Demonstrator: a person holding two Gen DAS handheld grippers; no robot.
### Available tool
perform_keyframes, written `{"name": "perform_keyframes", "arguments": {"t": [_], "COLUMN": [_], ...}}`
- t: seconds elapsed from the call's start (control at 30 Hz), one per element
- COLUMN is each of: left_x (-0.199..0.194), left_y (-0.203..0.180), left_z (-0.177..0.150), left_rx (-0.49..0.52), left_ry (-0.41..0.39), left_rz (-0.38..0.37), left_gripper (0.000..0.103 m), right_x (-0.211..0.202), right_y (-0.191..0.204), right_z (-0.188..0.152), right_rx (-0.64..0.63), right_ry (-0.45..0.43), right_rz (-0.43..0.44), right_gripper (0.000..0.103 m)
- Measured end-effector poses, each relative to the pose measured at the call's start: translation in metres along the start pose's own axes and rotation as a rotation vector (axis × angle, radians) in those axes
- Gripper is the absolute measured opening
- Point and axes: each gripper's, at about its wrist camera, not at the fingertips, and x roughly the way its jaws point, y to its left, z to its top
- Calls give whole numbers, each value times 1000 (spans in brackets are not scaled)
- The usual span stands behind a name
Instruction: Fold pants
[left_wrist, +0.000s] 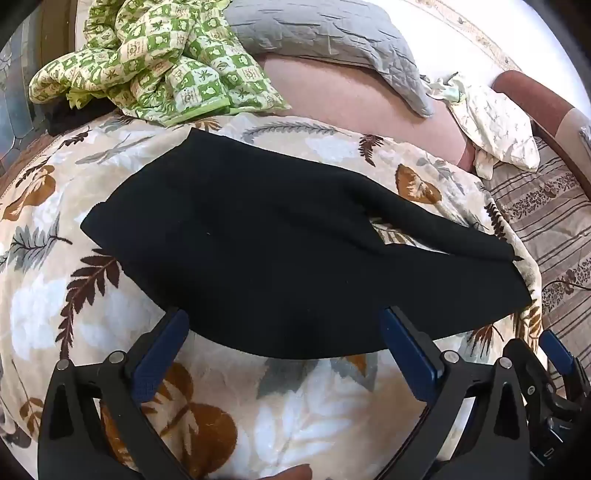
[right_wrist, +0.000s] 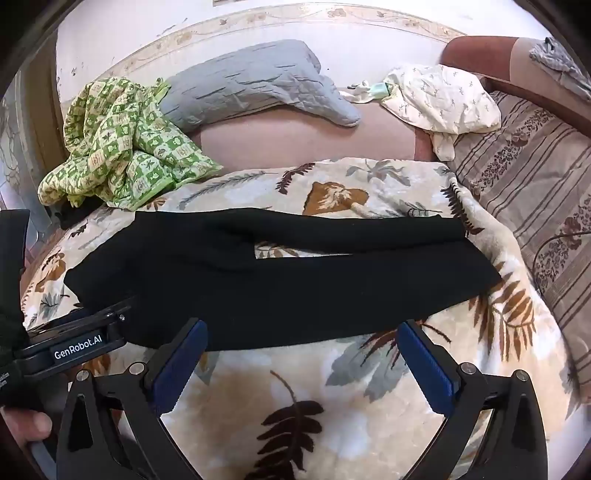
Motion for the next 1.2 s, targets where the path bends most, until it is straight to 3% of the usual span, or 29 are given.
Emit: {"name": "perform_keyframes", "arguments": {"t": [0.8, 0.93, 1.2], "left_x": [2, 3, -4], "left_y": [-1, -2, 1], "left_z": [-5, -6, -5], "left_rx": [16, 11, -6], "left_ry": [0, 4, -20], "left_rz": [24, 25, -21], "left_gripper": [103, 103, 103], "right_x": [-4, 4, -5], "right_y": [26, 28, 27], "right_z": [-4, -6, -8], "right_rx": [-79, -82, -79], "right_ry": [-45, -21, -51], "right_rz": [-13, -14, -28], "right_gripper": [102, 102, 102]}}
